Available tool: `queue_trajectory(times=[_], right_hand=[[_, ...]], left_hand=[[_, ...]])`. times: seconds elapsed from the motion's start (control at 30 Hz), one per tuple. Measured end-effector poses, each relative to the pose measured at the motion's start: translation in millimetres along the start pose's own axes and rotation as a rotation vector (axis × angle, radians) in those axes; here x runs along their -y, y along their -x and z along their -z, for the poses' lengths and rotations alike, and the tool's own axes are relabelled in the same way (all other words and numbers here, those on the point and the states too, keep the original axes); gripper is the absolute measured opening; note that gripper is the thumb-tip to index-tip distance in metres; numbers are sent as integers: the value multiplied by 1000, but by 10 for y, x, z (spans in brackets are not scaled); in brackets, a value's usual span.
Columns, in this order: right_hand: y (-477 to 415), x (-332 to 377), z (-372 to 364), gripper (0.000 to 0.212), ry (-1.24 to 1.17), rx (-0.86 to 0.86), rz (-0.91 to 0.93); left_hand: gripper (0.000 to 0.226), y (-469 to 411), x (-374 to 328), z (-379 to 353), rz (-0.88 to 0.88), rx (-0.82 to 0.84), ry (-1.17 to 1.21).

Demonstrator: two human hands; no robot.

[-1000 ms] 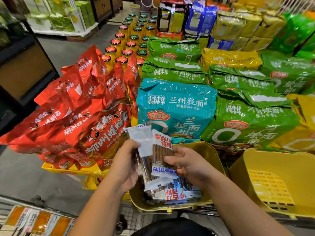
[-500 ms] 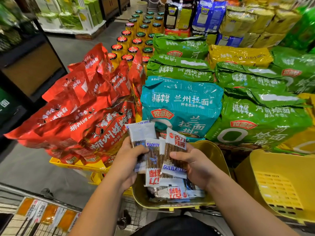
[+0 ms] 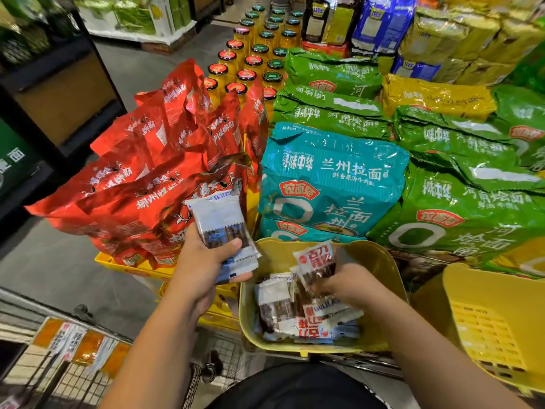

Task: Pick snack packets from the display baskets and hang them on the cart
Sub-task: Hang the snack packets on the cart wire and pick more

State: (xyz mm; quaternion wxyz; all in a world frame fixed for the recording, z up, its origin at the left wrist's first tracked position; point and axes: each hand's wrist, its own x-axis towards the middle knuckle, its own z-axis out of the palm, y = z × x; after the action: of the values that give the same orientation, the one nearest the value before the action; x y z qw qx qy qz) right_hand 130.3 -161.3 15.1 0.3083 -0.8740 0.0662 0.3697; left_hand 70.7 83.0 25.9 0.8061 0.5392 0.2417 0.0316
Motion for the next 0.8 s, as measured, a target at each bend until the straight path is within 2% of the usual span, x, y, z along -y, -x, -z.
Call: queue_trajectory(times=[0.07, 0.13, 0.17, 0.3, 0.37, 0.47, 0.5, 0.6, 0.73, 0.8], right_hand=[[-101, 8, -202, 10, 13, 13, -78], [-198, 43, -410, 22, -167, 58, -121], [-259, 71, -509, 29, -182, 58, -110], [-438, 174, -689, 53, 128, 10, -66], [-429, 166, -618, 49, 169, -20, -61], [-344, 81, -315, 36, 44, -44, -52], [-335, 57, -223, 34, 82, -46, -63], [-358, 17, -99, 44, 327, -62, -95], [-405, -65, -261, 38, 243, -1, -114], [-475, -96, -292, 48, 317, -13, -100]], left_hand=[[56, 14, 11, 2, 6, -10, 10], [55, 39, 21, -29, 17, 7, 9], [54, 55, 13, -37, 29, 28, 9], [50, 84, -60, -60, 95, 112, 25], [51, 86, -91, -69, 107, 129, 39], [50, 98, -107, -75, 123, 125, 70], [50, 100, -108, -71, 128, 123, 79], [48, 87, -117, -82, 153, 124, 98], [48, 68, -104, -205, 173, 170, 88], [49, 65, -97, -246, 171, 192, 86]])
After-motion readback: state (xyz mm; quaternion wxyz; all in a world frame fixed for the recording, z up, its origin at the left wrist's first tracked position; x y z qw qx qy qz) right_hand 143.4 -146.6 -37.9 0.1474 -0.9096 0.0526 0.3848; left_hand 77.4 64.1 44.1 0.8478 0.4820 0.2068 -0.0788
